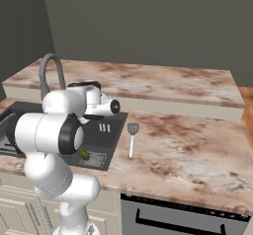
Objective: Turn on the sink faucet. Then move the cucumber from the counter to the sink. Turn off the sink. Move the vegetable from the sink to the pot next to the stove. Finally move the pot to the rear left burner.
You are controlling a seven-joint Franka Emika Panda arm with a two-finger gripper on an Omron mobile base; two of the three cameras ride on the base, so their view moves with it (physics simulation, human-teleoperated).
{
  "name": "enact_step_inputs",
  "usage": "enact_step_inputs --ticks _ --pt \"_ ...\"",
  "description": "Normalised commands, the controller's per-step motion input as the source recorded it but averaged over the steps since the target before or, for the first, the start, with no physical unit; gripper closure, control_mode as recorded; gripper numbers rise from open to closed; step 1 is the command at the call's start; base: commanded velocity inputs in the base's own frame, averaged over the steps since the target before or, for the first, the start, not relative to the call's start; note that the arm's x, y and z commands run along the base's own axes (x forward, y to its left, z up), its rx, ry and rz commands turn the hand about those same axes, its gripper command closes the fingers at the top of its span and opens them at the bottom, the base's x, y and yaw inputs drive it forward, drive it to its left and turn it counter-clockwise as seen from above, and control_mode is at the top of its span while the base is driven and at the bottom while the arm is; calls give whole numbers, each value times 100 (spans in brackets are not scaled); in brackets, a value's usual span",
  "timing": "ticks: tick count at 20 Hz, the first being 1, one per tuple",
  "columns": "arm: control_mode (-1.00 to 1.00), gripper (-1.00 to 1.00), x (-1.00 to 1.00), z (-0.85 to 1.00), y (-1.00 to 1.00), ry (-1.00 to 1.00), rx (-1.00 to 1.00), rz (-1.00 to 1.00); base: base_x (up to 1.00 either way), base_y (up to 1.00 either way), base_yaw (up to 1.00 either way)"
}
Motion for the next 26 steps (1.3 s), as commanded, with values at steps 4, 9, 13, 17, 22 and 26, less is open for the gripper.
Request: enact_step_inputs --ticks 4,9,13,17,22,26 --pt "-100 -100 38 0 15 -3 7 5 0 0 0" --pt "-100 -100 37 0 23 0 3 4 0 0 0" --pt "-100 -100 36 0 26 0 1 4 0 0 0" --pt "-100 -100 36 0 24 0 2 4 0 0 0" --pt "-100 -100 33 0 21 0 2 4 0 0 0" --pt "-100 -100 28 0 21 0 1 4 0 0 0"
